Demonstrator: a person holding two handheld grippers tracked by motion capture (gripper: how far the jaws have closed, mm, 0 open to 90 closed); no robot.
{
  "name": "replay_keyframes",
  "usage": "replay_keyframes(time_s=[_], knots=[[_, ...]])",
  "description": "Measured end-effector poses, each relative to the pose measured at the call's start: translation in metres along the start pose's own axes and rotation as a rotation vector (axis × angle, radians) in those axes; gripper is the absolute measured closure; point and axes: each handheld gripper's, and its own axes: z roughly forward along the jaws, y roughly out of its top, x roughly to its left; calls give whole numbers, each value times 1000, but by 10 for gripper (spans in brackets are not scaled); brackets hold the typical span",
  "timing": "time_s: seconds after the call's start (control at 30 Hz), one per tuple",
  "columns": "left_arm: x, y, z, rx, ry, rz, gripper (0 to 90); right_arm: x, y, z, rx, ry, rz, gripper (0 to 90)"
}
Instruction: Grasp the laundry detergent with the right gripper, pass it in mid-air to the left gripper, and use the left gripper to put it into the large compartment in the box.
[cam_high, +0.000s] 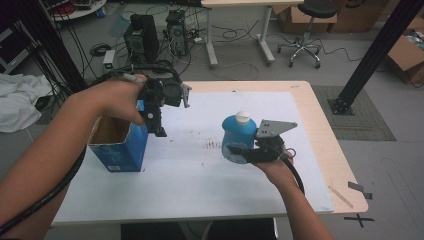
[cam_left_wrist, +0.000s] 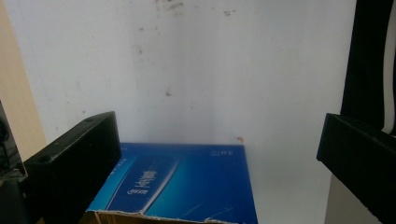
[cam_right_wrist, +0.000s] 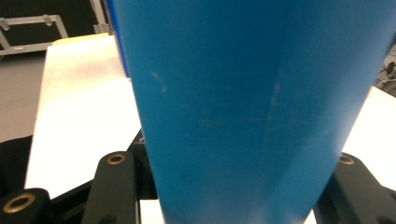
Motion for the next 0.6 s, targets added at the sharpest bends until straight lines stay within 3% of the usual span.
replay_keyframes(time_s=[0.33, 0.6], knots=[[-12, 9, 3, 7, -16, 21, 1, 15, -5, 8, -1, 83, -24, 450], [-27, 13, 11, 14, -39, 39, 1, 28, -3, 29, -11, 159, -60, 448]])
